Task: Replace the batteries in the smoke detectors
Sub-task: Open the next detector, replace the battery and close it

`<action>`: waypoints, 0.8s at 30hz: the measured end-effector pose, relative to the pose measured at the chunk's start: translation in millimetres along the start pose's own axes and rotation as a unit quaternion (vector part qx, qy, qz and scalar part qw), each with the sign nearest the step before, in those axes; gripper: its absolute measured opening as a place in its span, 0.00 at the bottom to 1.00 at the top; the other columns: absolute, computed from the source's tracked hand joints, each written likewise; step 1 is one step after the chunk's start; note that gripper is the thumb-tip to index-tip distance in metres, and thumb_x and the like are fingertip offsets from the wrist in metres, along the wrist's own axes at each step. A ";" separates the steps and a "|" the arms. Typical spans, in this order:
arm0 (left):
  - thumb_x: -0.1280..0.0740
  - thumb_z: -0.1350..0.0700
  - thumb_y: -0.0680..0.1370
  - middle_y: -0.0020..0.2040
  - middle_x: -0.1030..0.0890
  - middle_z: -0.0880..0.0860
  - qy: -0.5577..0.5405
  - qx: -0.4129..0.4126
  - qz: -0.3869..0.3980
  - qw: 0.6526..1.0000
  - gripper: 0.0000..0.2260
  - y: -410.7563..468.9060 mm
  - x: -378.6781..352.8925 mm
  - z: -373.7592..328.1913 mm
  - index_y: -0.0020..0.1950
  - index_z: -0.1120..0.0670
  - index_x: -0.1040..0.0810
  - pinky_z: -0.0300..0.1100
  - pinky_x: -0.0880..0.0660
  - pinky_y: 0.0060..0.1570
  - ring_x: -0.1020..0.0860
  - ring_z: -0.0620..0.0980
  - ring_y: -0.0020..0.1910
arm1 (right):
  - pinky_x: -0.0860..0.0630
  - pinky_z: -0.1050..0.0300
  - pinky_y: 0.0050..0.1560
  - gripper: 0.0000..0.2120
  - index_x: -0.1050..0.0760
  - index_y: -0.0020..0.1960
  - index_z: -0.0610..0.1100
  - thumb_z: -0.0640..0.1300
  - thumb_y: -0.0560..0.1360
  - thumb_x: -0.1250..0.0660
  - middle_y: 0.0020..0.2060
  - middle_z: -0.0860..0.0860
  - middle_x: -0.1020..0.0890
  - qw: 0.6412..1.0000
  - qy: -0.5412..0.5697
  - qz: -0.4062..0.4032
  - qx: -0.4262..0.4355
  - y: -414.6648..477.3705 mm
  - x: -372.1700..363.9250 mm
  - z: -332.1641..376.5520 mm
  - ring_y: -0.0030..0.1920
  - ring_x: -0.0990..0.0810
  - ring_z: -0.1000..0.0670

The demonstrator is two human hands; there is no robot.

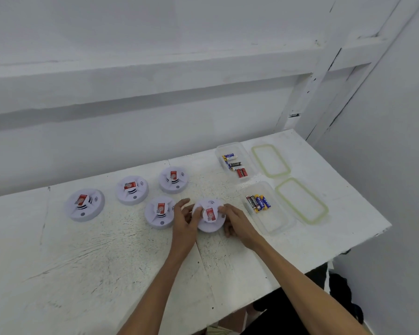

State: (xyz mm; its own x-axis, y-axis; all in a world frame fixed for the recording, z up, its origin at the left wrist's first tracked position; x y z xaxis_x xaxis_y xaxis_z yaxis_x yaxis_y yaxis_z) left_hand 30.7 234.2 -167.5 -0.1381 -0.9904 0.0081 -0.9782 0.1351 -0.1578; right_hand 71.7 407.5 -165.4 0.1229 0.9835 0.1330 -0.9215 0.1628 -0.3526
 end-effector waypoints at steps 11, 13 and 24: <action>0.27 0.54 0.78 0.62 0.19 0.46 -0.061 0.029 0.028 0.997 0.19 1.8 -12.9 -1.4 0.68 0.50 0.25 0.34 0.22 0.54 0.20 0.40 0.61 | 0.19 0.51 0.40 0.29 0.25 0.61 0.33 0.60 0.80 0.38 0.45 0.36 0.16 0.993 0.091 0.040 -0.061 4.2 -0.8 -7.8 0.36 0.18 0.42; 0.24 0.60 0.76 0.66 0.21 0.49 -0.053 0.019 0.064 0.996 0.27 -1.3 -18.6 3.8 0.72 0.53 0.30 0.39 0.21 0.59 0.21 0.42 0.64 | 0.17 0.44 0.48 0.26 0.26 0.63 0.33 0.56 0.81 0.38 0.50 0.34 0.16 0.988 0.127 0.045 -0.075 4.9 -2.4 -8.5 0.42 0.16 0.37; 0.22 0.55 0.74 0.77 0.31 0.45 0.015 0.023 0.145 0.989 0.41 11.9 -21.9 7.6 0.80 0.43 0.40 0.47 0.26 0.69 0.28 0.44 0.72 | 0.16 0.51 0.46 0.25 0.23 0.63 0.39 0.58 0.83 0.44 0.50 0.38 0.14 0.983 0.143 0.068 -0.089 1.1 -24.2 8.0 0.48 0.14 0.37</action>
State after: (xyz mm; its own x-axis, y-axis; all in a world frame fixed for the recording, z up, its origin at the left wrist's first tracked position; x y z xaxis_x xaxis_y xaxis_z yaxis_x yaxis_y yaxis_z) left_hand 23.3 257.2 -177.0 -0.4166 -0.9090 -0.0149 -0.8890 0.4107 -0.2024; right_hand 64.7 383.3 -161.6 0.1248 0.9751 -0.1833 -0.8602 0.0143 -0.5097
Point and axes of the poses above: each hand's wrist, its own y-axis towards the middle knuckle, its own x-axis out of the back of the hand, z = x × y, the point moved 8 cm from there along y, towards the middle knuckle
